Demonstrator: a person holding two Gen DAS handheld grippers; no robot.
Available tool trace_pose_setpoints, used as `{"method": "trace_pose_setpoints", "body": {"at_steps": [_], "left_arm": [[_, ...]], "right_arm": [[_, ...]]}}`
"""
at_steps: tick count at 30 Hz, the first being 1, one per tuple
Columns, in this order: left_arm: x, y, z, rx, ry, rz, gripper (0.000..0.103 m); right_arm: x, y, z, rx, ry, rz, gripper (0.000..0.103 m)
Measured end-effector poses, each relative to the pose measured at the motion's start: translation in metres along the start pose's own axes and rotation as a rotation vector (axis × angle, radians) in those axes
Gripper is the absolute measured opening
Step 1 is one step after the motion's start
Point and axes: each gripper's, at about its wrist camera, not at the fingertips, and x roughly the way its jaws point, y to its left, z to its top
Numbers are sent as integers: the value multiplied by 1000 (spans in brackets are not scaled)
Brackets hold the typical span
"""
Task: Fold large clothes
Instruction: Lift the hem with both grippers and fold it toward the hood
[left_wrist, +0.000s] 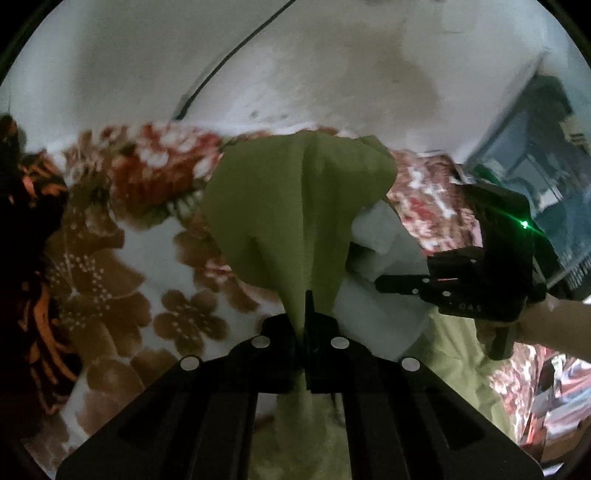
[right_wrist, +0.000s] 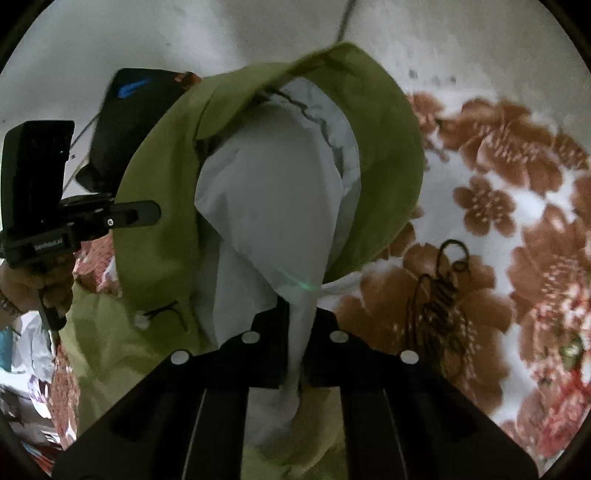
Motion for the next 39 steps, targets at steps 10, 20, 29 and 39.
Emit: {"method": "trace_pose_setpoints", "body": {"at_steps": [10,20,29,39], "left_arm": [[-64,-96,-82,115,46,-2,2],[-52,-146,-213,136,166,14,2],[-25,-166,-309,116,192,85,11],[-46,-168,-361,139,167,158,69]], "right_arm": [[-77,65,-92,-7,19,-2,7],[-78,92,-233,32,104,-16,8],[-54,92,-321,50,134,-42,21],[-71,89,-386,135,91,-60,70]]}}
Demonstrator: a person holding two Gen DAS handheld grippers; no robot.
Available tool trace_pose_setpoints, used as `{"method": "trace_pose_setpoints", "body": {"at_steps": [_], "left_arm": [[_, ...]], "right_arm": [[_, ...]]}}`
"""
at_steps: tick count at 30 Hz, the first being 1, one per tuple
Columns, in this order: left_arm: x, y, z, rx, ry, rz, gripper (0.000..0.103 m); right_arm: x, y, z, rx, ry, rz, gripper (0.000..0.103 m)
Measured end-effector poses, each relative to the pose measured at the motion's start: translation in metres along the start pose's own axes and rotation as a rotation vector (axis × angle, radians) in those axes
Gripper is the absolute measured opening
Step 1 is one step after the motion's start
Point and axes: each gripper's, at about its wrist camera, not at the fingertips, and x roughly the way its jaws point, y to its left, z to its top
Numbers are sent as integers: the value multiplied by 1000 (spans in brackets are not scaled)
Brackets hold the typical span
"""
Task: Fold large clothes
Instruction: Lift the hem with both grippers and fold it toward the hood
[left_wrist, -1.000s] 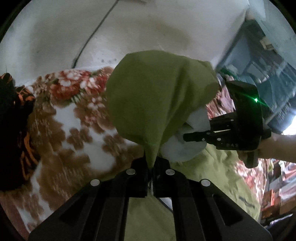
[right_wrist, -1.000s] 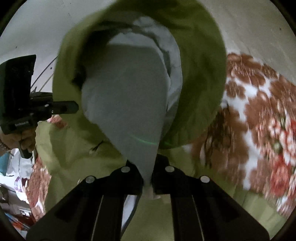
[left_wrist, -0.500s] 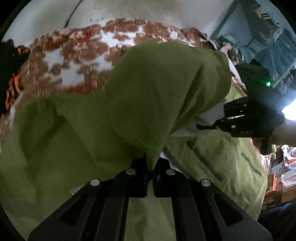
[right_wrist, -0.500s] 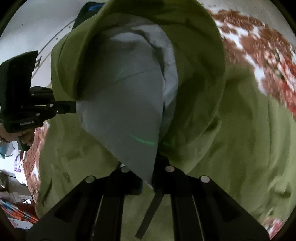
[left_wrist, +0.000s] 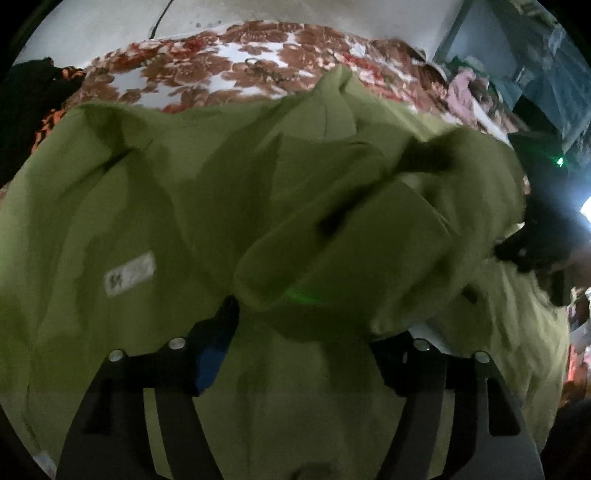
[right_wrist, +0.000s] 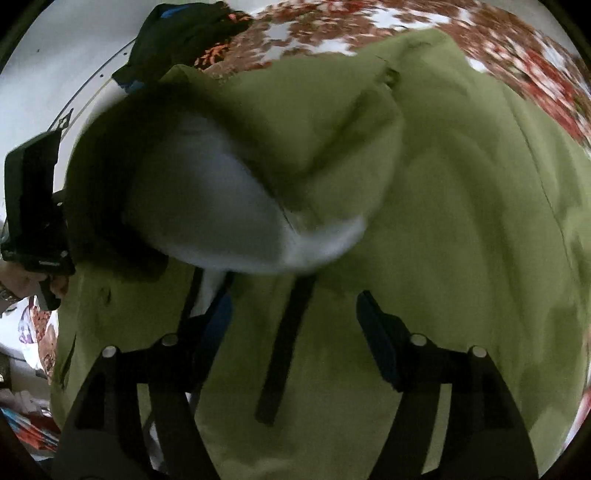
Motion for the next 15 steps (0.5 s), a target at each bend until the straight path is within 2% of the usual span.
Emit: {"method": "trace_pose_setpoints", "body": {"at_steps": [6,10,11,12,14,15], "left_arm": [[-45,-2,-36,-2,35,42,80],[-84,-5,-36,-35,-1,61,92],[-92,-6,-33,-45,-19,67,94],[-100,-9,-29,-55,-39,64,95],[-115,-19,-14,-64,-97,61,98],[-119,-24,-5,-71,-123,59,98]], "right_arm": [[-32,-6,-36,68,14,-34,70],[-70,-14,-30,105,-4,-71,70],[-79,-13,-32,106,-16,-81,73],[-85,-9,-34,102,-26,-93,83],[-103,1,-18,79,-82,-122,96],[-113,2,-16,64,-111,-124,97]]}}
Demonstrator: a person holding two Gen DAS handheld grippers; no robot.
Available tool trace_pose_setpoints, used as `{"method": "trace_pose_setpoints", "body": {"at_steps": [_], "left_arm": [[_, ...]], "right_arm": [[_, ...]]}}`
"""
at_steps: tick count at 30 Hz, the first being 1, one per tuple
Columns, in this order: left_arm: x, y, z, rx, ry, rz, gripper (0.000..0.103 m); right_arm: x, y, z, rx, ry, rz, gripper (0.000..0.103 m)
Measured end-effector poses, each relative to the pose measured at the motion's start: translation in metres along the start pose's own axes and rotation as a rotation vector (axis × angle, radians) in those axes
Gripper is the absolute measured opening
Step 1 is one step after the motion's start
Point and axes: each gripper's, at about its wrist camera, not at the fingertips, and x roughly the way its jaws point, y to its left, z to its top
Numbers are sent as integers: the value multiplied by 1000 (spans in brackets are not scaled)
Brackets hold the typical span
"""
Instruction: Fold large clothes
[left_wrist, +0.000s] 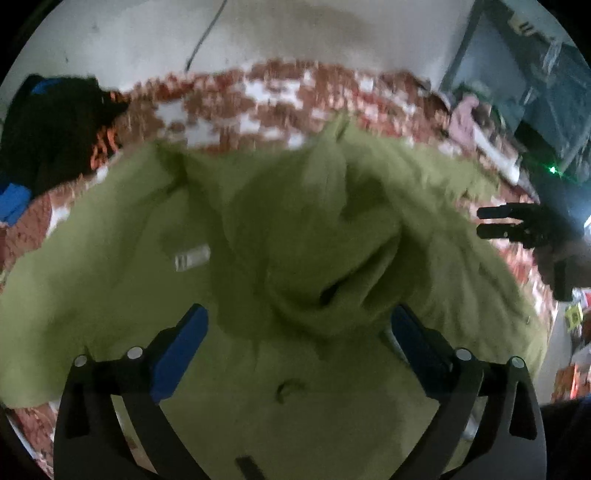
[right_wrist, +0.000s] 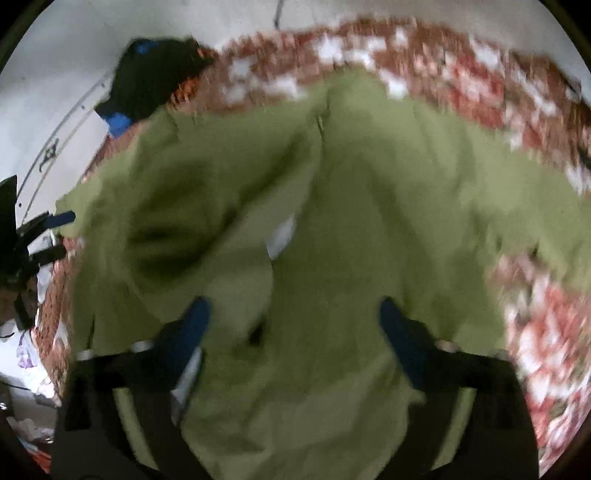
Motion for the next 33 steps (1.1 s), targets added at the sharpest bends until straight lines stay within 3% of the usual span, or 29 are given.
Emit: {"method": "trace_pose_setpoints", "body": {"at_steps": [5,10,15,22,25,28,33], "left_arm": [[13,-24,28,-37,-71,37,98],[56,-33,32,-91,-70,45,98],[107,-35,14,-66,10,70,98],[156,-25,-23,-72,120,92,98],[162,-29,-32,-60,138,112,99],[158,-24,-34,-79,154,103,99],[144,-11,-45,-94,172,93,99]], "right_arm": [[-2,51,59,-95,-107,-16,98],[39,77,73,-147,-106,-114,98],[89,74,61,-97,-48,-146,98],[134,52,13,-107,-6,-218,98],[144,46,-5,-140,18,-238,98],[148,30,-18,-67,42,-208,98],[145,32,-19,-79,62,-232,98]]}}
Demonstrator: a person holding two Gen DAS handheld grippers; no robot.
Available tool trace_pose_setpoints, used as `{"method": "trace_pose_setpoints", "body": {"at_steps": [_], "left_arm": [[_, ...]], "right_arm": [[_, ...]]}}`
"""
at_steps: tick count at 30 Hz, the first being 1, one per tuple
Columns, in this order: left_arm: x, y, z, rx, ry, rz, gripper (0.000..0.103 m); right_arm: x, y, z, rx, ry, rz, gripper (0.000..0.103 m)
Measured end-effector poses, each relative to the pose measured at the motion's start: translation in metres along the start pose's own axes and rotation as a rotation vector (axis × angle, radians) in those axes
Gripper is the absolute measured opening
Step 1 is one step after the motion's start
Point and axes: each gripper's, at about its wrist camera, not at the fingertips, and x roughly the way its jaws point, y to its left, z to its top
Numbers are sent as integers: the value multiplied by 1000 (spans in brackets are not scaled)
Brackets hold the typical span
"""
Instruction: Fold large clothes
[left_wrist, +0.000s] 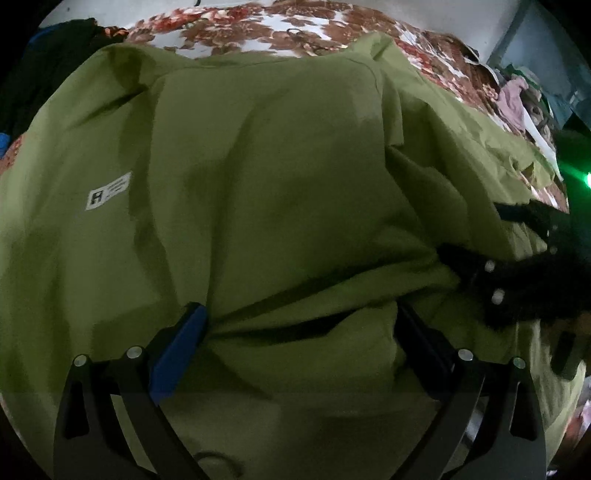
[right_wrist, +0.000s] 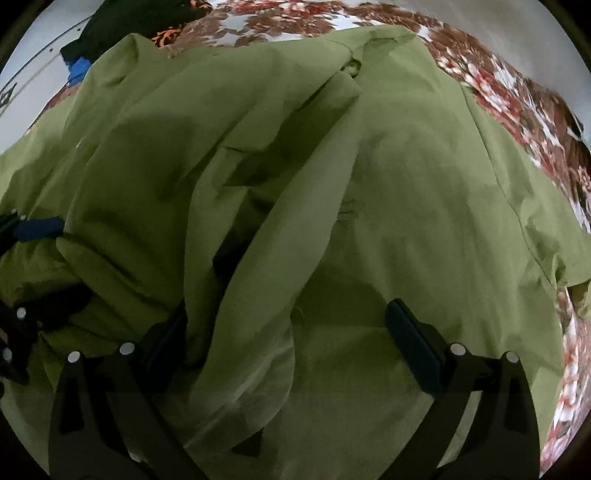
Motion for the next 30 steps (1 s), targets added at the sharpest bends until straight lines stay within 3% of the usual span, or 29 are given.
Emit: {"method": "trace_pose_setpoints", "body": {"at_steps": [3,6,9,13,22,30], "left_arm": [[-19,11,-8,0,0,10,99],[-47,20,-10,-18,-70,31,98],[-74,28,-5,-56,-150,45,98],[-77,24,5,-75,-184,34,98],[-21,-7,5,43,-83,77,98],[-3,11,-9,-15,-38,44,99]], "right_arm": [[-14,2,6,13,9,-1,98],[-35,10,11,-27,-7,-38,98],[-55,18,15,-28,-24,-16,98],[-68,30,19,-24,-33,0,98],[-42,35,2,44,35,46,98],[-25,32,-23,58,89,59,98]]}}
